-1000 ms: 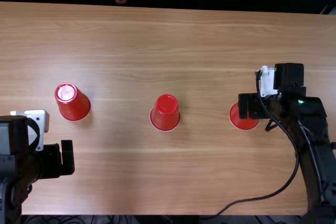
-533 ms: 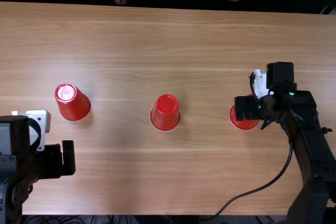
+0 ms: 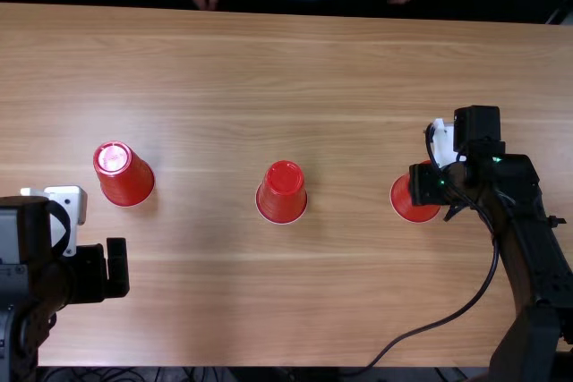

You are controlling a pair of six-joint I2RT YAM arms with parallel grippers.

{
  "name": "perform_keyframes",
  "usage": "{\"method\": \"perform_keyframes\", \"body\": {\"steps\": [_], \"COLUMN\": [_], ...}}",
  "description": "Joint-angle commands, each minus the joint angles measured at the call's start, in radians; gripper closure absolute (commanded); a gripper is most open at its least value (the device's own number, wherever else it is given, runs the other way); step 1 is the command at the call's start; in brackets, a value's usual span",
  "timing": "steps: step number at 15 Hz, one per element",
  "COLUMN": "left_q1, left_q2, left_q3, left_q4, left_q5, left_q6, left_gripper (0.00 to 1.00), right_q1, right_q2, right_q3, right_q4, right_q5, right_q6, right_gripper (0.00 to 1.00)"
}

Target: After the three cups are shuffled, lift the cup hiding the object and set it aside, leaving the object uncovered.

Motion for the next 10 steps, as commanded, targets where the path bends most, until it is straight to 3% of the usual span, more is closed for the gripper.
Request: {"method": "perform_keyframes", "body": {"steps": [1, 4, 8, 10], "left_q1": [-0.01, -0.013, -0.091, -0.093], "left_q2": [0.001, 0.001, 0.008, 0.028], "left_q3": [0.016, 0.015, 0.016, 0.019], "left_q4": [0.006, 0.01, 0.01, 0.008], "left_q5": [0.004, 0.005, -0.004, -0.004], "left_q6": [0.003, 0.003, 0.005, 0.005], "left_gripper": [0.0, 0.0, 0.0, 0.0], "right_q1": [0.006, 0.002, -0.001, -0.044], "right_q2": [0.002, -0.15, -0.243, -0.299], "right_q3": [0.021, 0.028, 0.075, 0.09], "right_q4": [0.002, 0.002, 0.0, -0.022], "right_q5": [-0.009, -0.081, -0.084, -0.084], "right_q6": [0.008, 0.01, 0.012, 0.008], "right_gripper": [1.0, 1.0, 1.0, 1.0]}}
